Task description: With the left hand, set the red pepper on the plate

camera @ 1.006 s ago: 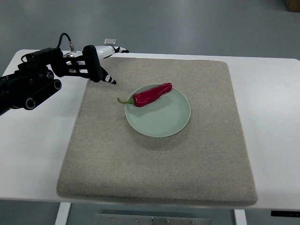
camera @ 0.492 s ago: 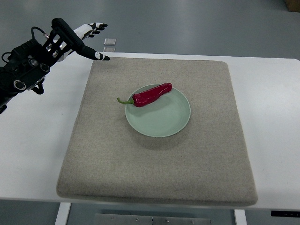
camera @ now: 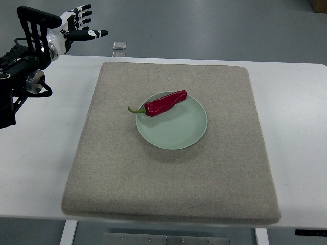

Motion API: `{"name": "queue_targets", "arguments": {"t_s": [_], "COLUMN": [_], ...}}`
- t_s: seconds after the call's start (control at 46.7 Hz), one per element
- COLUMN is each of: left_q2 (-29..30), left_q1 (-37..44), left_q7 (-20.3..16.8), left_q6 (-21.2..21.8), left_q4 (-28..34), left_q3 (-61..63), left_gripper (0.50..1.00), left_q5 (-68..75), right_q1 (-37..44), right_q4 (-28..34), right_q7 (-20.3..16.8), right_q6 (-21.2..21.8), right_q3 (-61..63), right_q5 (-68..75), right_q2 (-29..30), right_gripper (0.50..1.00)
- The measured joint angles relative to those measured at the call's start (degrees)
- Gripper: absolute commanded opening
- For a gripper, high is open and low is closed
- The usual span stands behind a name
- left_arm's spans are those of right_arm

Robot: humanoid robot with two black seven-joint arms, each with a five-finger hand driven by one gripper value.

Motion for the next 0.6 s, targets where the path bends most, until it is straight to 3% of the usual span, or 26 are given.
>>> {"name": "queue_targets", "arguments": {"t_s": [0.257,0.514,0.599], "left_q2": [-0.09,-0.43,-0.78], "left_q1": [0.16,0.62,0.78], "left_q7": [0.05,-0.27,-0.28], "left_q6": [-1.98,-13.41,-15.15], "left_q4": [1.46,8.59,9.87], "left_q3": [-0.02,-0.11,-0.14], "left_gripper": [0.964,0.964,0.964], "left_q5": [-13.79,-27.38,-31.73], "right_q1": [0.02,0.0,-0.01], "right_q4": [0.02,-0.02,-0.03], "right_q7": [0.0,0.0,0.0], "right_q6": [0.0,0.0,0.0], "right_q3": [0.0,0.0,0.0], "right_q5": [0.0,0.0,0.0], "right_q2": [0.0,0.0,0.0], "right_gripper": [0.928,0.928,0.928]}}
